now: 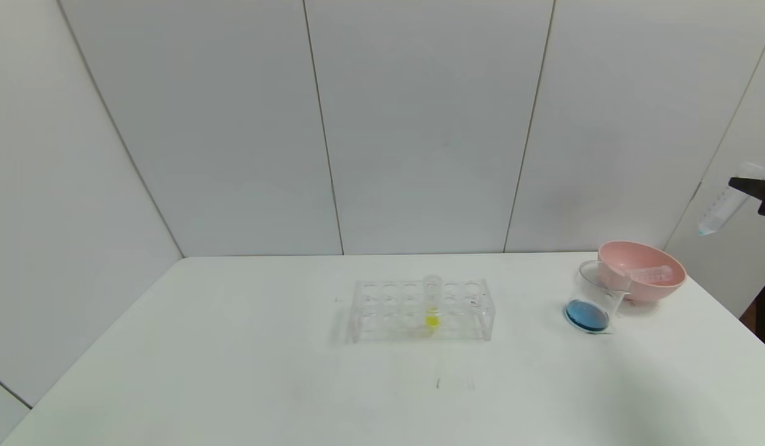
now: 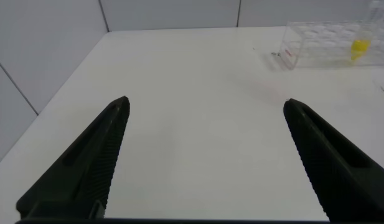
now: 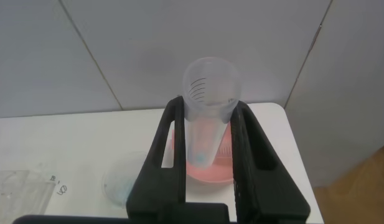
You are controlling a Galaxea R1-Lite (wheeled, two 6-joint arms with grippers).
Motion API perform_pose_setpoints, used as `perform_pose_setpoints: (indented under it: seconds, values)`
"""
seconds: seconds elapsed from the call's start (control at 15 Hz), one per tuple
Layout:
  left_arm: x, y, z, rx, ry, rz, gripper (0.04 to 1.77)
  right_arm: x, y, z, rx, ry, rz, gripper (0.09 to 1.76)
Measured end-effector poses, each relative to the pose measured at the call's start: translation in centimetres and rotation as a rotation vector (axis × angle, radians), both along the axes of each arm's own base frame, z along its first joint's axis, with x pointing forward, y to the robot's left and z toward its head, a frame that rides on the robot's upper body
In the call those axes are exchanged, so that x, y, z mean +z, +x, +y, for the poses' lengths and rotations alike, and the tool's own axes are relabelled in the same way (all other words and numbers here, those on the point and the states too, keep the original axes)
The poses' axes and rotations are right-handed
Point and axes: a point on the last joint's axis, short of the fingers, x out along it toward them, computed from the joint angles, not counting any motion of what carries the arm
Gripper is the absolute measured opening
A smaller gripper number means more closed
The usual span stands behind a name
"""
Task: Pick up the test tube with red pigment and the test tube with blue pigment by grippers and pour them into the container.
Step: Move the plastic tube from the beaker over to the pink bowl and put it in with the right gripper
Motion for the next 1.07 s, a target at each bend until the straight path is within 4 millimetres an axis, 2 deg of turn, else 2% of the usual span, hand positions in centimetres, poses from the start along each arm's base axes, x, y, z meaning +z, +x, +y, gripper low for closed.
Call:
perform_pose_setpoints:
  seconds: [0.27,0.53,0.93,1.07]
  values:
    - [0.0,0.0,0.0,0.000,0.000,0.000,1.76,-1.8,2.8,-1.3,-0.006,0.012,0.029,0.49]
    - [0.0,0.0,0.0,0.000,0.000,-0.001,1.76,-3.4,6.8,-2.2,-0.017,0.015,0.052,0.49]
    - [0.0,0.0,0.0,0.000,0.000,0.000,1.76,-4.9,12.8,-0.9,-0.029,-0.007,0.041,0.49]
    - [0.0,0.0,0.0,0.000,0.000,-0.001,1.76,-5.4,14.3,-1.1,-0.039,-0.014,0.038,0.49]
